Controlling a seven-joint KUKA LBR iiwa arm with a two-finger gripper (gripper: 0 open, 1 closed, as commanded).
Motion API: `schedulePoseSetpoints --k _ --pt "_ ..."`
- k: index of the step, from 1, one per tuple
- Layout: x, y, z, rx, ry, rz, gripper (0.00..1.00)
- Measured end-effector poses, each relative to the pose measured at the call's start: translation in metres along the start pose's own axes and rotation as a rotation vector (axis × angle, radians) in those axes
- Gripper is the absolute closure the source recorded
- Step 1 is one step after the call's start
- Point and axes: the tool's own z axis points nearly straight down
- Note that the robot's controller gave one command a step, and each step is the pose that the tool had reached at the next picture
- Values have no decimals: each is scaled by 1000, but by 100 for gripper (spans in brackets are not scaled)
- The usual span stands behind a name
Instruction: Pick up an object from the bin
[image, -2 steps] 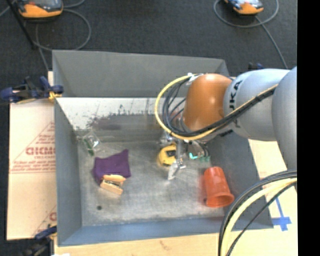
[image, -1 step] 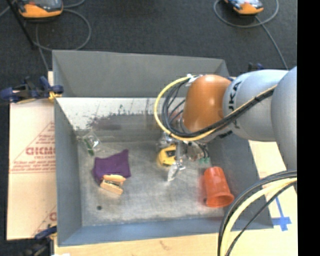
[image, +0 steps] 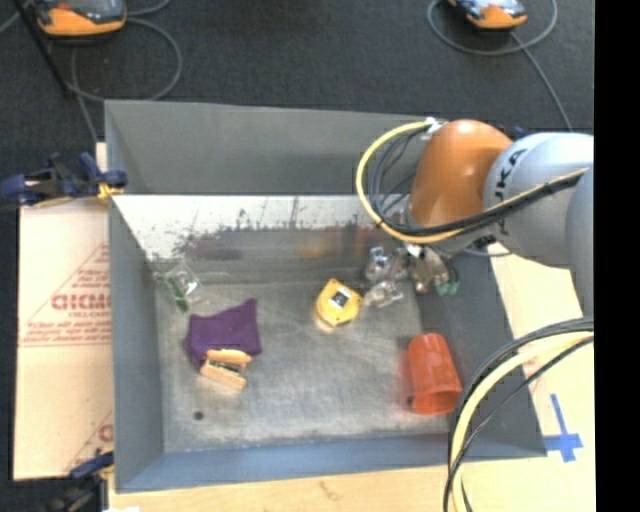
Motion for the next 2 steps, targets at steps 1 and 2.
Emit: schedulePoseSetpoints --k 1,2 --pt "-3 1 1 3 -19 1 0" --pt "-2 1 1 3 -19 1 0"
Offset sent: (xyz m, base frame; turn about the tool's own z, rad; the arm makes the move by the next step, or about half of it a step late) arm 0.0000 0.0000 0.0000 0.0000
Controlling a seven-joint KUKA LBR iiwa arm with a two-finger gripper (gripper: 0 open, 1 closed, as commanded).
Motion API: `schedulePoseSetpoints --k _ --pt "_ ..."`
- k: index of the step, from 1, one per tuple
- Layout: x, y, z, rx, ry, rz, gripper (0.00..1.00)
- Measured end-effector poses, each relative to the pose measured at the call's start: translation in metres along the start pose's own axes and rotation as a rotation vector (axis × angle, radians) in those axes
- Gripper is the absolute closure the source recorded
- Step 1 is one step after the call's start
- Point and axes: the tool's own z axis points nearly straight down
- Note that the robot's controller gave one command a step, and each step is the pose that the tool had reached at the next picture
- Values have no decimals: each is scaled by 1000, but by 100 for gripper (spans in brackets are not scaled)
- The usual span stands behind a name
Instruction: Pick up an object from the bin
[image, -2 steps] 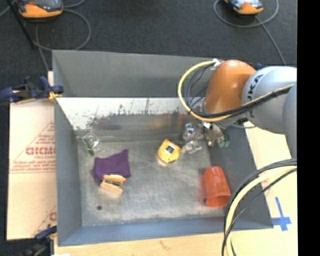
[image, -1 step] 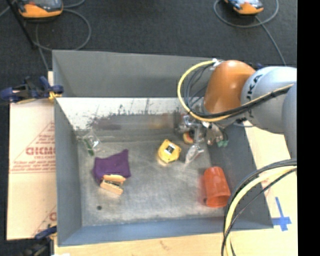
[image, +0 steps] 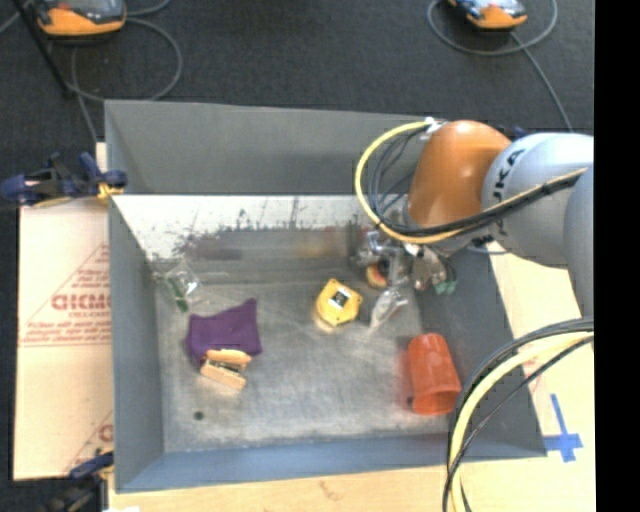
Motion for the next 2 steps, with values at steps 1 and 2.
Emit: schedulePoseSetpoints --k 1,2 --pt "4 16 -1 10 3 89 0" --pt "-16 60 0 11 21 130 0"
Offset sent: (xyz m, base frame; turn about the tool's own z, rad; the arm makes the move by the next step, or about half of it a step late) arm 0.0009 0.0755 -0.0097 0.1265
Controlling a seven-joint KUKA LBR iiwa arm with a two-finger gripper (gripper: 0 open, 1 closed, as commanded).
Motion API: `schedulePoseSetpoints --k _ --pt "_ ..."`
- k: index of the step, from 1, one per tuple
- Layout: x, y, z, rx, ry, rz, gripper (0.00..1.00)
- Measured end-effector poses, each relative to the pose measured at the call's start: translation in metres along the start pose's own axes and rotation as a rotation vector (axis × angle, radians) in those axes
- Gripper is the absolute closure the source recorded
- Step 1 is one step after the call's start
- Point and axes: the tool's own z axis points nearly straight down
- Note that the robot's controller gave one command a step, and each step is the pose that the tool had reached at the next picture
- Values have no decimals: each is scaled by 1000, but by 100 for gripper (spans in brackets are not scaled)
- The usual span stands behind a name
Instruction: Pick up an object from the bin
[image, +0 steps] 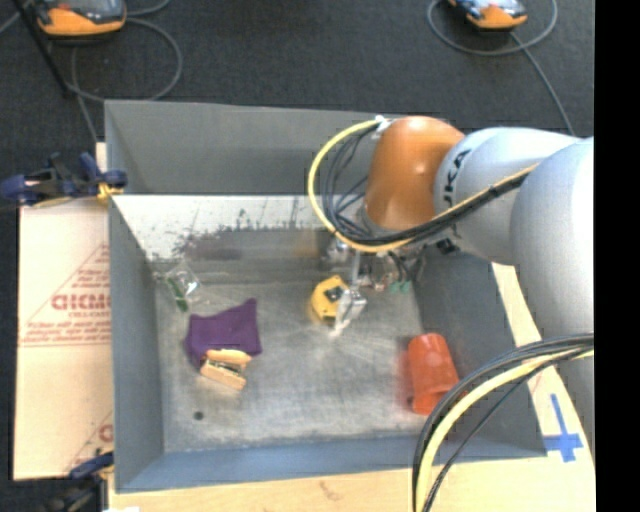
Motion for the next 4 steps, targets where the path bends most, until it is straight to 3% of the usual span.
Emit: schedulePoseSetpoints --k 1,2,3,4 --pt "25 -9 -2 -21 -21 17 100" --pt "25 -9 -3 -21 -21 17 100" --pt "33 -17 -50 -16 9 31 100" --pt "24 -18 -73 -14 -7 42 100"
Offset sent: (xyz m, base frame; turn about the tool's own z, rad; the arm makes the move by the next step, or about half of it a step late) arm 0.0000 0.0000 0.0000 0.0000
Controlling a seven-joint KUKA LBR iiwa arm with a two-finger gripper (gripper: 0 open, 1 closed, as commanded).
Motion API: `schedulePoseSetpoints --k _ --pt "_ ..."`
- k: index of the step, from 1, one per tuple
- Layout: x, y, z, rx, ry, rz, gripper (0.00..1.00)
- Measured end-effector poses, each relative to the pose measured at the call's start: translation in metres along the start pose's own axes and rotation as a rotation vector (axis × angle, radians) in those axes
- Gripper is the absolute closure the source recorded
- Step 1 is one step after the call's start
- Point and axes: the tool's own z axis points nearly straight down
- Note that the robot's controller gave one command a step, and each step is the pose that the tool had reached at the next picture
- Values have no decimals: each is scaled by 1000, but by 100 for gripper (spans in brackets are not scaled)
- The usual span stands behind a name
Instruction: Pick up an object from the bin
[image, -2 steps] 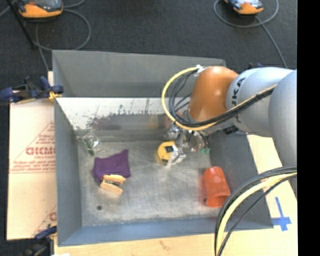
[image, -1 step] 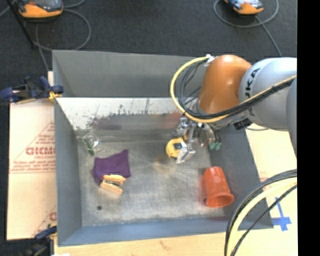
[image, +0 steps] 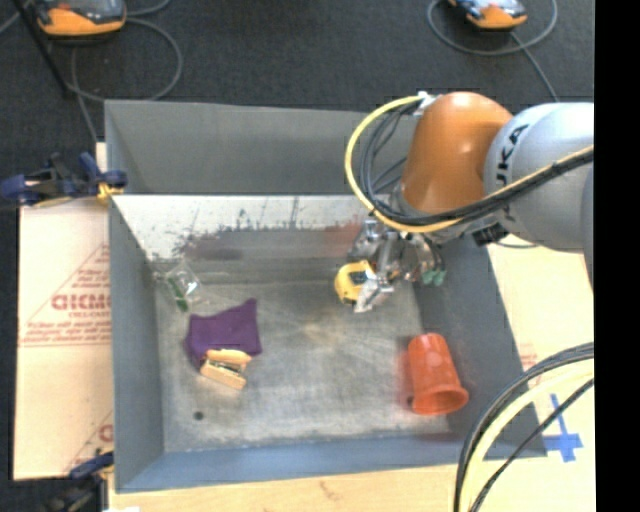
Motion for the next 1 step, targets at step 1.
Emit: schedulePoseSetpoints --k 1 --pt "15 -9 -87 2 11 -7 100"
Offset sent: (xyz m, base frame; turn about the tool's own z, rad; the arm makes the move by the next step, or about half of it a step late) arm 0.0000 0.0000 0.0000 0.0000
